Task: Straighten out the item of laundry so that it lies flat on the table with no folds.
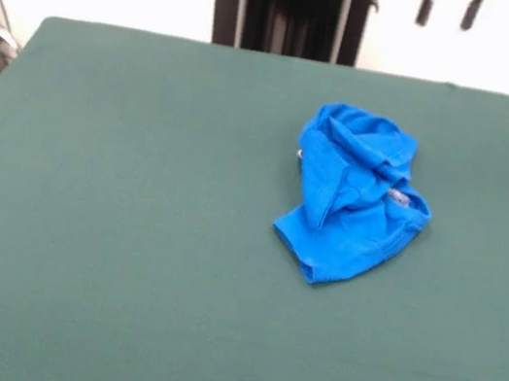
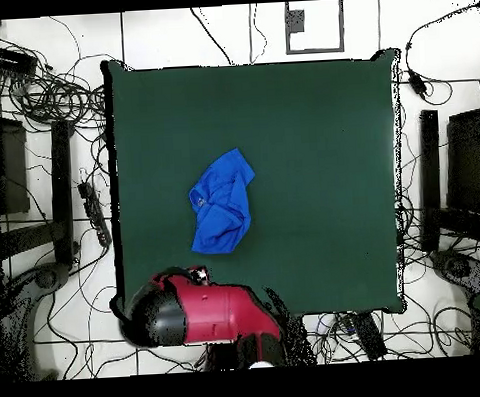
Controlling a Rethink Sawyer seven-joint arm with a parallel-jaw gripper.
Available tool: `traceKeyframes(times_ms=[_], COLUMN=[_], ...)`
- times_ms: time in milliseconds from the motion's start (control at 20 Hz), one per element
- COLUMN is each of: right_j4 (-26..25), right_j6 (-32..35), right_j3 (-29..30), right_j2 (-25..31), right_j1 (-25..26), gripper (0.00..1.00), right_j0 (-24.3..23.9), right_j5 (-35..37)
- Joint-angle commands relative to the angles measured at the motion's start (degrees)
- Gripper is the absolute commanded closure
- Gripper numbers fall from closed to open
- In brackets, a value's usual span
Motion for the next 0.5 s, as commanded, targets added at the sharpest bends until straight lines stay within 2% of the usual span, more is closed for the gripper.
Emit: traceKeyframes(times_ms=[50, 350, 500], right_j4=[-2.9, -1.4, 0.8], right_j6=[7.1, 11.8, 12.7], right_j3=[-2.9, -6.1, -8.5], right_j2=[2.3, 0.5, -0.7], right_j1=[13.6, 21.6, 24.8], gripper=[0.0, 0.0, 0.0], right_j0=[-3.9, -0.8, 0.4], right_j5=[-8.6, -17.0, -18.4])
